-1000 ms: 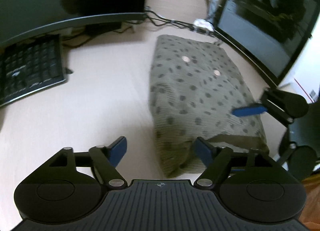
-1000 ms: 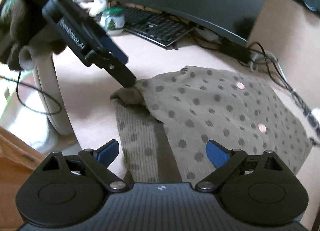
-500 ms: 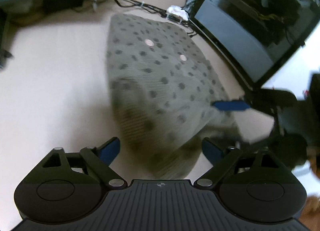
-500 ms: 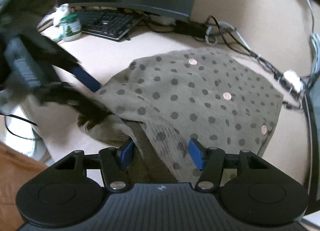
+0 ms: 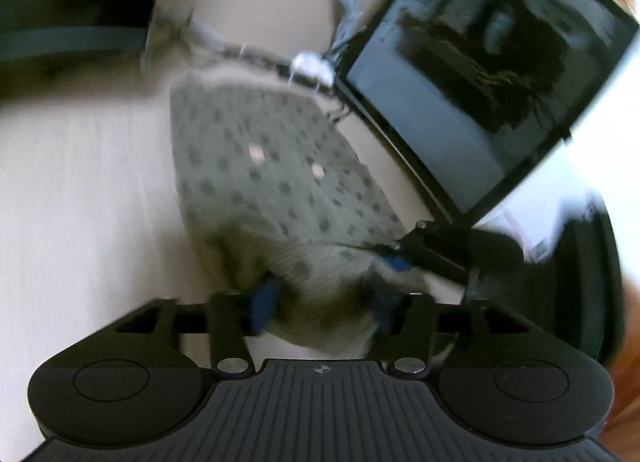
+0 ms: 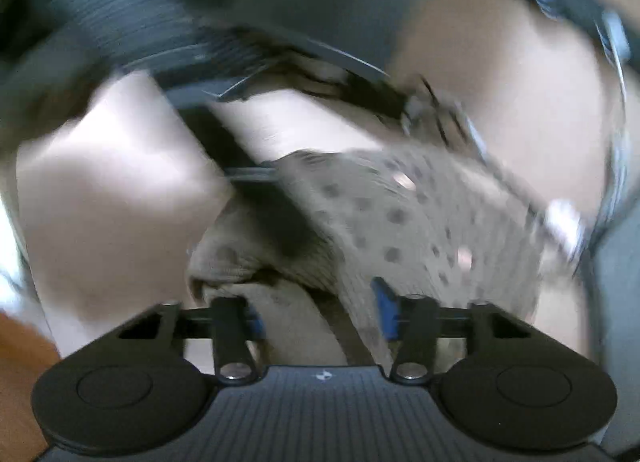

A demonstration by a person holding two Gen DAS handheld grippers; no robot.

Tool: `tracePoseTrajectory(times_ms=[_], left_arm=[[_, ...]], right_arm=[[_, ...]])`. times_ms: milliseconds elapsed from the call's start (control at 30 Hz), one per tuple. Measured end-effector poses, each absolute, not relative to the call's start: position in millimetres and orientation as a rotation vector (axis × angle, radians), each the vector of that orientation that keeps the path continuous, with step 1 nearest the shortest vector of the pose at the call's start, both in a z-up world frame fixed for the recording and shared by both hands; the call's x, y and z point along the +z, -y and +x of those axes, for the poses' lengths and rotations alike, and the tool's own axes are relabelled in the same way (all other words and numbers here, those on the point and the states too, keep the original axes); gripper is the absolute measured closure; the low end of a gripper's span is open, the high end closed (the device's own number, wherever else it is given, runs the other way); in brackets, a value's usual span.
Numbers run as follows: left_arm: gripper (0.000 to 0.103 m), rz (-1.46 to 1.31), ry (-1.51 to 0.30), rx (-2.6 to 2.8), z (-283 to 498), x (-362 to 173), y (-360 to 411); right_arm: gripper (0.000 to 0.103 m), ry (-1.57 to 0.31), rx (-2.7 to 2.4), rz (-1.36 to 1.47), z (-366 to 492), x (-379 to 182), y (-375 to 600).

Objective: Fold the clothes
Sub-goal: 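Grasp the dress edge with the right gripper and fold it toward the left gripper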

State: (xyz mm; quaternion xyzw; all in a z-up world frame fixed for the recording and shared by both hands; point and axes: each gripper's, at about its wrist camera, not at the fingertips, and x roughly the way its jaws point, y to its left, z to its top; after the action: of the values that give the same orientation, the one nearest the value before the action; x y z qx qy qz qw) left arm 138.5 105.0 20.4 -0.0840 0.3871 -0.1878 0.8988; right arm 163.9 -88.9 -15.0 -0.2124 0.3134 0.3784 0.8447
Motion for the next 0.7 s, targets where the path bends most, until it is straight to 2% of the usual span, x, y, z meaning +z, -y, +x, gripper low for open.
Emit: tracePoseTrajectory(times_ms=[33,200,400,467,600,633,667,700], left_arm=[[0.008,-0.068,-0.761,-0.376,133,24,-103],[0.008,0.472,-0.632,-0.387,126,6,-71],[0.008,0.679,-0.545,-0.541,159,-28,-37],[0.014,0.679,-0.533,-0.586,170,-35,-30],[0.043,0.55,-0.582,-0.632,191,-36,-30],[0.046,0.485,-0.607,-0.629,197,-35,-35],[0.047,0.42,-0.632,-0.626,204,-34,-40],[0.049,0.355,-0.657,-0.622,211,-33,-45]], right_arm=[[0.064,-0.717,0.803,-0.356,176,-11,97],[0.065,-0.896,0.812,-0.051,212,-14,123],[0.066,-0.981,0.807,0.088,227,-16,133],[0.066,-0.997,0.796,0.109,230,-16,134],[0.064,-0.957,0.744,0.059,226,-8,145],[0.055,-0.927,0.725,0.036,221,-3,153],[0.037,-0.884,0.699,-0.011,213,3,161],[0.028,-0.825,0.664,-0.084,202,8,170]])
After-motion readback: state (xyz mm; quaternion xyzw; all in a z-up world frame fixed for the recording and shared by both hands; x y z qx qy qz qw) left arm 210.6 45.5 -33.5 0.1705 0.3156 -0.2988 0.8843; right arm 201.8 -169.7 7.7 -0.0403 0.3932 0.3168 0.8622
